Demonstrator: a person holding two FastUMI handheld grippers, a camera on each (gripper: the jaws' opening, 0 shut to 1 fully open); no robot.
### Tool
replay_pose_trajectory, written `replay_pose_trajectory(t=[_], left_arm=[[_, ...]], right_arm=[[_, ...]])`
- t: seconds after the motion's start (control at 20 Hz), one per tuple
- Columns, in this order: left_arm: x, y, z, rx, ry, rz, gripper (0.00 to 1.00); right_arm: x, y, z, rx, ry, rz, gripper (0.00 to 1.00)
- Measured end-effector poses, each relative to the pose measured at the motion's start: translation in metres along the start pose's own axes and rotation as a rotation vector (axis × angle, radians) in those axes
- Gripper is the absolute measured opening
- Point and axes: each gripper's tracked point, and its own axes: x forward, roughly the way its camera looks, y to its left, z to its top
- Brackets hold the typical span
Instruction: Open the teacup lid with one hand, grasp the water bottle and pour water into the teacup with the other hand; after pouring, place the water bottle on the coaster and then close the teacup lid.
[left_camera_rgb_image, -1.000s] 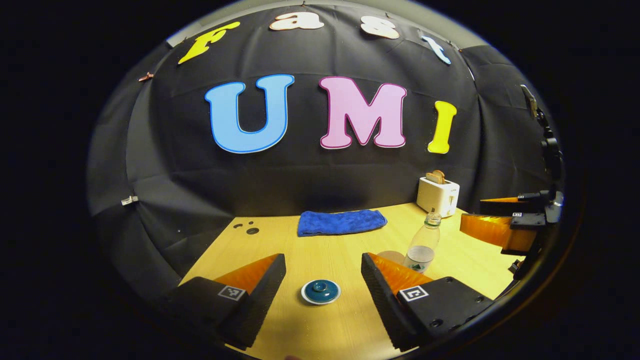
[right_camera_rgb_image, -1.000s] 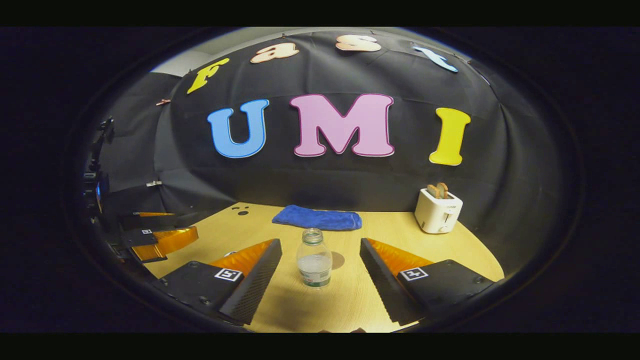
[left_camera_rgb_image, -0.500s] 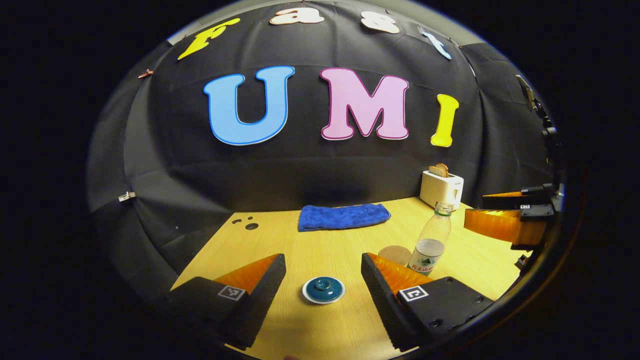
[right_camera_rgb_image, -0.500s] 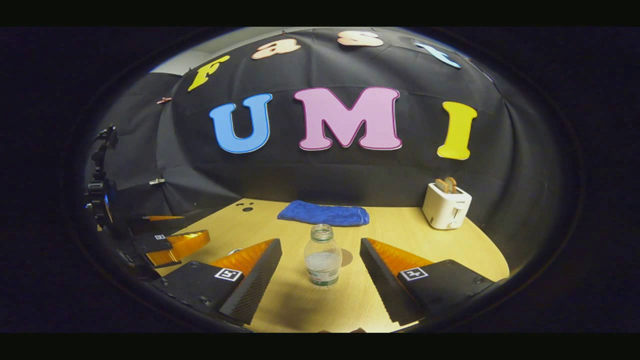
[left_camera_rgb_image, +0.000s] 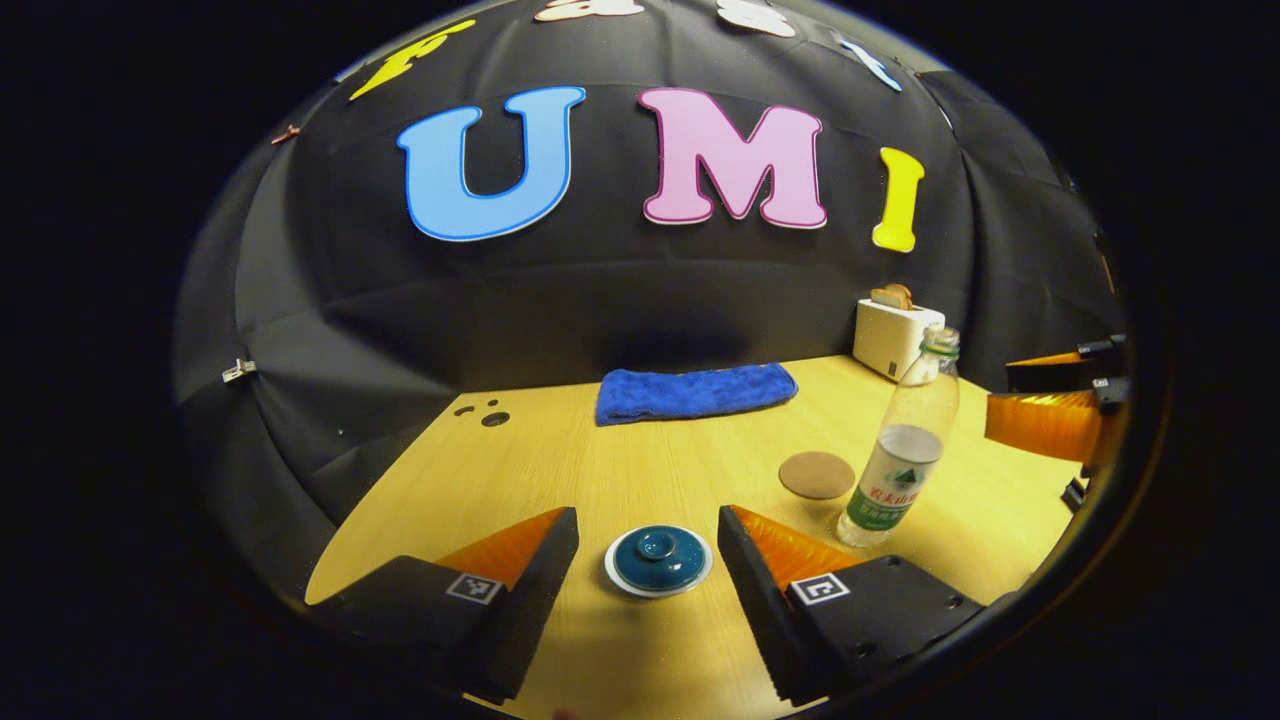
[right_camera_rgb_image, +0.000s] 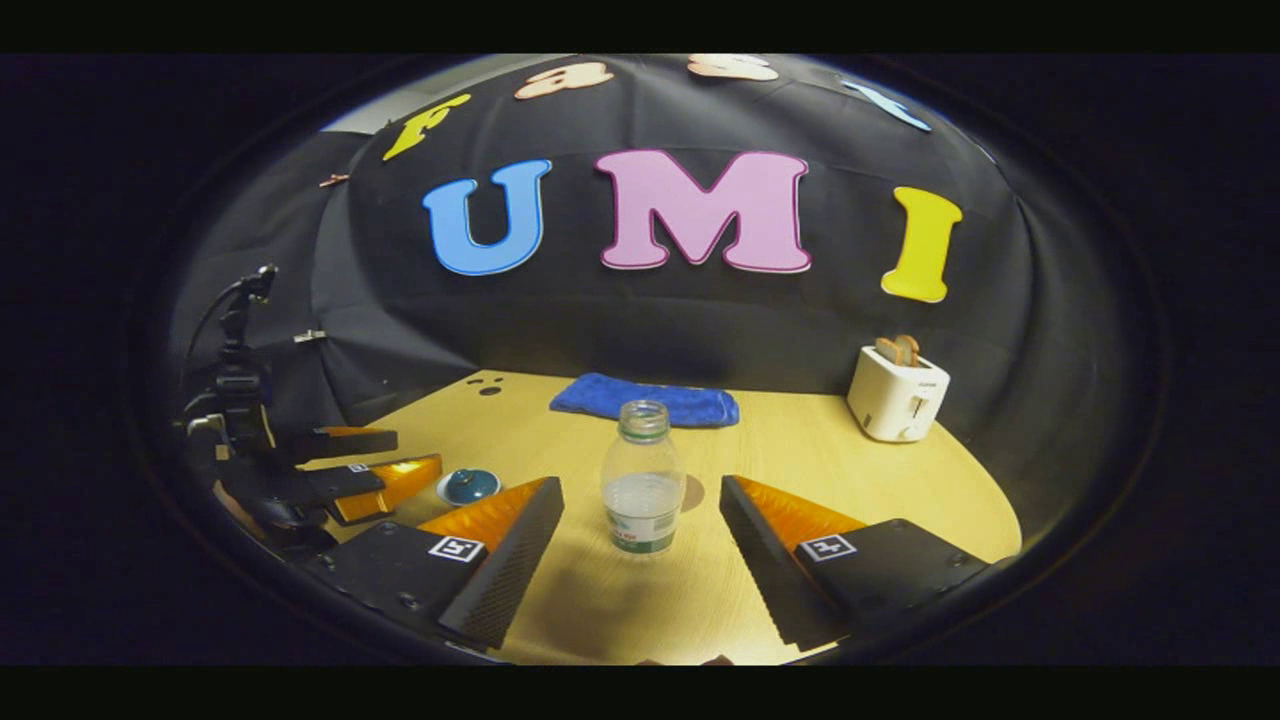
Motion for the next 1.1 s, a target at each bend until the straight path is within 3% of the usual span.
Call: replay_pose_trajectory(t=[0.15, 0.2, 0.25, 0.3, 0.9, 1.0, 1.1], left_arm=[[0.016, -0.001, -0.013, 0.011, 0.016, -0.009, 0.81], [0.021, -0.002, -0.015, 0.010, 0.016, -0.014, 0.85], [0.025, -0.002, -0.019, 0.010, 0.021, -0.015, 0.72], [0.028, -0.002, -0.021, 0.008, 0.025, -0.018, 0.71], [0.055, -0.015, -0.046, -0.012, 0.046, -0.064, 0.68], [0.055, -0.014, -0.047, -0.022, 0.041, -0.065, 0.56], [0.055, -0.014, -0.048, -0.027, 0.044, -0.067, 0.59]], right_arm=[[0.003, 0.003, -0.012, -0.042, 0.026, 0.018, 0.98], [0.003, 0.005, -0.013, -0.048, 0.028, 0.025, 0.98], [0.003, 0.007, -0.016, -0.052, 0.034, 0.032, 0.98], [0.003, 0.008, -0.018, -0.056, 0.039, 0.038, 0.98], [0.003, 0.036, -0.035, -0.053, 0.063, 0.084, 0.98], [0.006, 0.038, -0.036, -0.059, 0.064, 0.089, 0.98], [0.008, 0.038, -0.035, -0.056, 0.061, 0.088, 0.98]])
